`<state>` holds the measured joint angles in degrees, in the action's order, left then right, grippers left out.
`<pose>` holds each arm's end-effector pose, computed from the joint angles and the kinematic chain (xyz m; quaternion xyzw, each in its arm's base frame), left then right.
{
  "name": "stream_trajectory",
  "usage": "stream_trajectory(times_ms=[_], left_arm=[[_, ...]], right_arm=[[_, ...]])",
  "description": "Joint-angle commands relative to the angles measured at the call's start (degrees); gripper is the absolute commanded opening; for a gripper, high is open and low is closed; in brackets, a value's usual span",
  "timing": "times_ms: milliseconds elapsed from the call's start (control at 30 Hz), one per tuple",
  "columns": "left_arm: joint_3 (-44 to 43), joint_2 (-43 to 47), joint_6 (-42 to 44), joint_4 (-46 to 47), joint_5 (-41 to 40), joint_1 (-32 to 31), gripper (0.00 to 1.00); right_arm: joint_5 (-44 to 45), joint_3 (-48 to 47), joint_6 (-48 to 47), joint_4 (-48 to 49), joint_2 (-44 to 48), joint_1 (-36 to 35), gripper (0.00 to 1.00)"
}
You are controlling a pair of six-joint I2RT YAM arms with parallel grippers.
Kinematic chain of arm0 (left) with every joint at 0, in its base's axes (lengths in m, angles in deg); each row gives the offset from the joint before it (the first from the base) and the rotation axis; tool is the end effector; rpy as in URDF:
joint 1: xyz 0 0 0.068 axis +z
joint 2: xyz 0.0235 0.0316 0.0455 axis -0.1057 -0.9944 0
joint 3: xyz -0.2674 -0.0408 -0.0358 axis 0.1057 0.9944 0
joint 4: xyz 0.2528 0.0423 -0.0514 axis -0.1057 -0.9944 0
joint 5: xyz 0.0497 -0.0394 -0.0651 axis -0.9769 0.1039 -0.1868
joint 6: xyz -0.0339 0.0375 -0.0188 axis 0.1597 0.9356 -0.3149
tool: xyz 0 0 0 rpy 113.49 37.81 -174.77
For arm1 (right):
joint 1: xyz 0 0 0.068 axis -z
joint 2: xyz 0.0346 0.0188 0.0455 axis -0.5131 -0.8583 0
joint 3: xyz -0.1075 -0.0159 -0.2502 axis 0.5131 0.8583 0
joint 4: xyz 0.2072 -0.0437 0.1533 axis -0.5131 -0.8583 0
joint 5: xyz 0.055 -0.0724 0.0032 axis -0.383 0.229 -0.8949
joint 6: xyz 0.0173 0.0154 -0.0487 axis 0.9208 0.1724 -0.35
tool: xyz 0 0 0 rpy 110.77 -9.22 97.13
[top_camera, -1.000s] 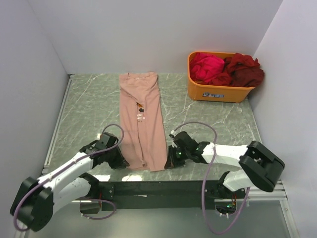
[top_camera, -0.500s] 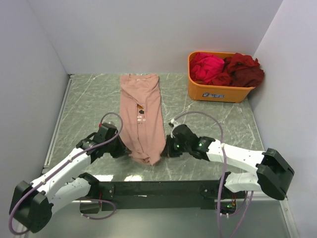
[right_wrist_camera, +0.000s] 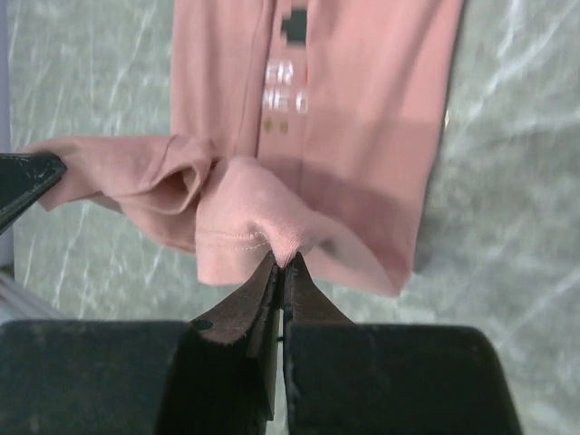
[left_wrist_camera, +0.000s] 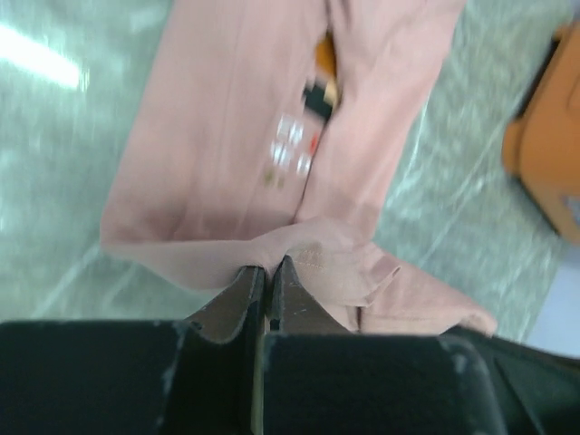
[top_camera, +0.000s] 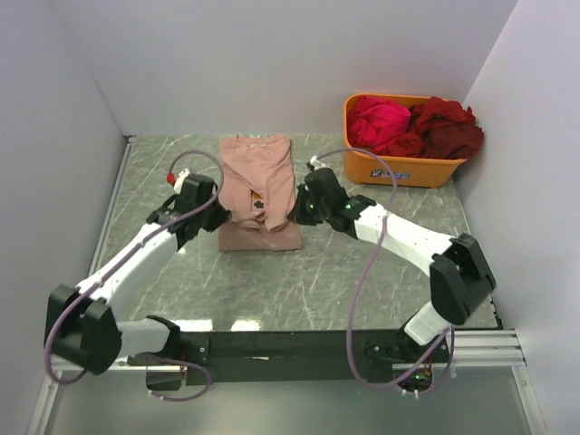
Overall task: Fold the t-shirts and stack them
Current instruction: Fold the tshirt
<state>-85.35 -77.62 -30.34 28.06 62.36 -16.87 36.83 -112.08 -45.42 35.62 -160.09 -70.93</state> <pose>0.2413 -0.0962 0.2685 -0.3144 0.8607 -0.2049 0.3441 0.2652 0.2242 0.2623 -0.0279 0.9017 0.2787 0.3294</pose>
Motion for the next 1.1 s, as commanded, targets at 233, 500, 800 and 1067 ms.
stream_trajectory(times_ms=[233, 500, 800, 1067], left_arm=[[-8.61, -13.39, 8.33, 10.26, 4.91, 8.26, 0.01], [-14.14, -22.63, 11.32, 14.57, 10.53, 11.07, 0.01], [-21.27, -32.82, 13.52, 14.04, 13.78, 12.83, 0.22], [-25.85, -33.9, 15.19, 12.64, 16.86, 14.41, 0.99]], right_arm=[[1.61, -15.72, -3.04, -1.36, -13.78, 5.42, 0.0], [-1.73, -22.32, -3.31, -0.3, -21.08, 7.71, 0.01], [-3.4, -26.01, -1.55, 0.65, -27.58, 9.9, 0.05], [-7.97, -34.37, -4.97, -1.71, -31.73, 11.49, 0.67]])
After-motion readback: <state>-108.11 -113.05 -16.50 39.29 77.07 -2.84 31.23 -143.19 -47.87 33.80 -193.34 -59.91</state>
